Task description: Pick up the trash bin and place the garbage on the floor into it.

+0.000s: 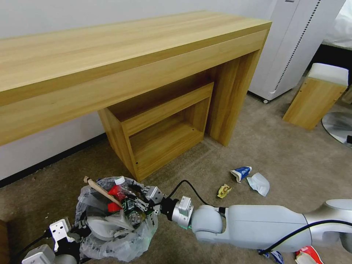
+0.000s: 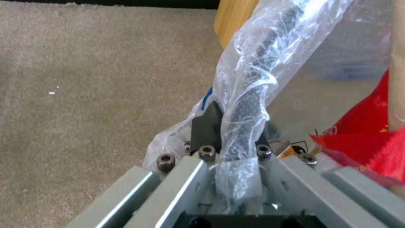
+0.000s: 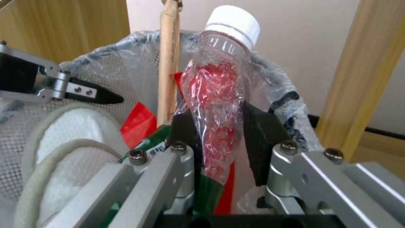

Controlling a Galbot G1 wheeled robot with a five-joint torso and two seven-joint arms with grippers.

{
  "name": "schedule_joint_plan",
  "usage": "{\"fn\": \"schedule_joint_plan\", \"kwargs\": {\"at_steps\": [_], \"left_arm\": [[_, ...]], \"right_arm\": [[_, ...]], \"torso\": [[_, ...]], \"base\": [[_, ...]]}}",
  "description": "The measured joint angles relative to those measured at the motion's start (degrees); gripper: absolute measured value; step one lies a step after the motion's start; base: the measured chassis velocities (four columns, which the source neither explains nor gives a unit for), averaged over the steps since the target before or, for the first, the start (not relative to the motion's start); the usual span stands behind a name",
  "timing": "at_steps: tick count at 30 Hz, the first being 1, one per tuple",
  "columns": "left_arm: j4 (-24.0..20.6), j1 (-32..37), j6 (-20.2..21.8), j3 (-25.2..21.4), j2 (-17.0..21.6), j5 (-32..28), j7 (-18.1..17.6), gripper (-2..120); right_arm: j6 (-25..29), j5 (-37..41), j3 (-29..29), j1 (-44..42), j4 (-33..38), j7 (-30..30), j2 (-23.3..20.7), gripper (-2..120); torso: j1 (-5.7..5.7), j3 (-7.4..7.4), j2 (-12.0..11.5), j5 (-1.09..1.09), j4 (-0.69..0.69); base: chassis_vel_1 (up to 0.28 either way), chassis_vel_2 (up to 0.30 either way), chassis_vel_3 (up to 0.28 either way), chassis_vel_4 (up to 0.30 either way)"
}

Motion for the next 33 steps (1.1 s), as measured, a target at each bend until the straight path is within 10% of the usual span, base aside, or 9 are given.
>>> {"fn": "schedule_joint_plan", "kwargs": {"at_steps": [22,27,33], "left_arm": [[0.8,-0.26,0.01,0.09,-0.42,0.67,0.09,0],[0.74,0.05,0.96,-0.27,-0.16,0.63,-0.06,0],[1.61,-0.51,1.01,-0.67,1.1,0.87,0.58,0]], "right_arm": [[0.47,-1.15,1.24,-0.47,1.54,0.05,-1.26,96],[0.25,0.06,6.66,-2.94,3.13,0.7,-1.85,100],[-1.4,3.01,26.9,-11.88,4.48,3.57,-5.44,100]], "torso": [[0.0,0.0,0.0,0.0,0.0],[0.0,0.0,0.0,0.0,0.01],[0.0,0.0,0.0,0.0,0.0]], "base": [[0.0,0.0,0.0,0.0],[0.0,0.0,0.0,0.0],[0.0,0.0,0.0,0.0]]}}
